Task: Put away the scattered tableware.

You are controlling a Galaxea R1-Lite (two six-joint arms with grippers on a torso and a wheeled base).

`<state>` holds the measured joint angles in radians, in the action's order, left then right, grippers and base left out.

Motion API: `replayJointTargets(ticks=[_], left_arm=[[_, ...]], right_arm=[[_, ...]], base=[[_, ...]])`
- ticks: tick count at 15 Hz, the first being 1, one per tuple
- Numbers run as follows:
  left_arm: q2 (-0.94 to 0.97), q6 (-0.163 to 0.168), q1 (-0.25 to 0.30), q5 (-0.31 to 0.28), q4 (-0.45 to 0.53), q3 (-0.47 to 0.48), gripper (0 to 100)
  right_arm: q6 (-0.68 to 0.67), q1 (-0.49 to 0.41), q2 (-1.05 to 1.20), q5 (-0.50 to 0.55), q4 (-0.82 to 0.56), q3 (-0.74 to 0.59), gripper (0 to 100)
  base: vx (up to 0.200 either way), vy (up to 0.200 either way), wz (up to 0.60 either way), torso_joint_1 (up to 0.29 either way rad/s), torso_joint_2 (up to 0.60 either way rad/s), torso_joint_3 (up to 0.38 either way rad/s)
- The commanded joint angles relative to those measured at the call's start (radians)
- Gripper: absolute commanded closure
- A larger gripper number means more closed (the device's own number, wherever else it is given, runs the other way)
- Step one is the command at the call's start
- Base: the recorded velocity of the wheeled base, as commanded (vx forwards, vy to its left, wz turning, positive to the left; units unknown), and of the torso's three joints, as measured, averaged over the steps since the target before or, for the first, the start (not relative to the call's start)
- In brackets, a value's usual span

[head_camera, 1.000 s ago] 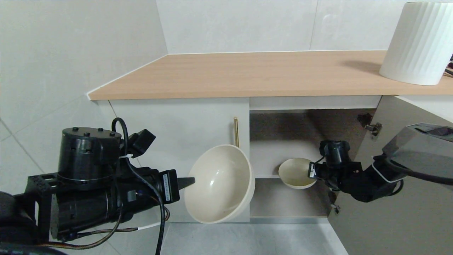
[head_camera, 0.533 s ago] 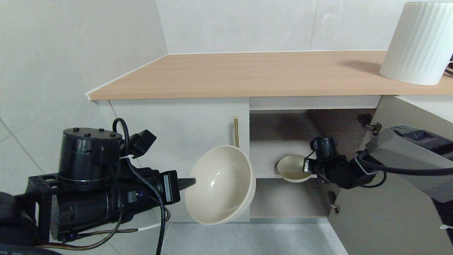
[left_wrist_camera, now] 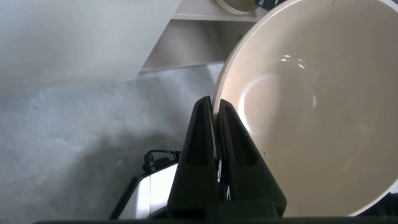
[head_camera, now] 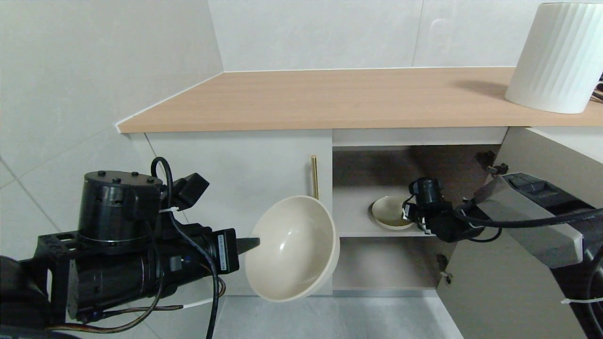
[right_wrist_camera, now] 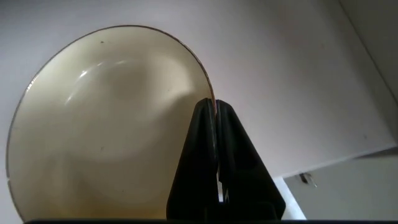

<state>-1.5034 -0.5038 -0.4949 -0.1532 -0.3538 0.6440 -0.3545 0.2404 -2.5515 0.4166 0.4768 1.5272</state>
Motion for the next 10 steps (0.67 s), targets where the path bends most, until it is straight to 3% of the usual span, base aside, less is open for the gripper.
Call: replayJointTargets(ticks=[1,7,8,10], left_arm=[[-0.008,0.001,-0.001,0.0,-0.001,0.0,100],[-0.008,-0.001,0.001,0.0,-0.001,0.003,100],[-0.008,-0.001,-0.001,0.0,-0.001,0.003,100],[-0.015,0.001,-0.001,0.0,-0.001,0.008,100]], right_arm=[[0.002,-0.001,-0.015,-0.001,0.0,0.016,100],[-0.001,-0.007,-0.041,0.013,0.002,0.065,100],[-0.001,-0.009,-0.041,0.013,0.002,0.065,0],[-0.011,-0.013,-0.041,0.013,0.005,0.073,0]], base=[[0.0,0.0,0.0,0.0,0.0,0.0],[0.0,0.0,0.0,0.0,0.0,0.0],[0.0,0.0,0.0,0.0,0.0,0.0],[0.0,0.0,0.0,0.0,0.0,0.0]])
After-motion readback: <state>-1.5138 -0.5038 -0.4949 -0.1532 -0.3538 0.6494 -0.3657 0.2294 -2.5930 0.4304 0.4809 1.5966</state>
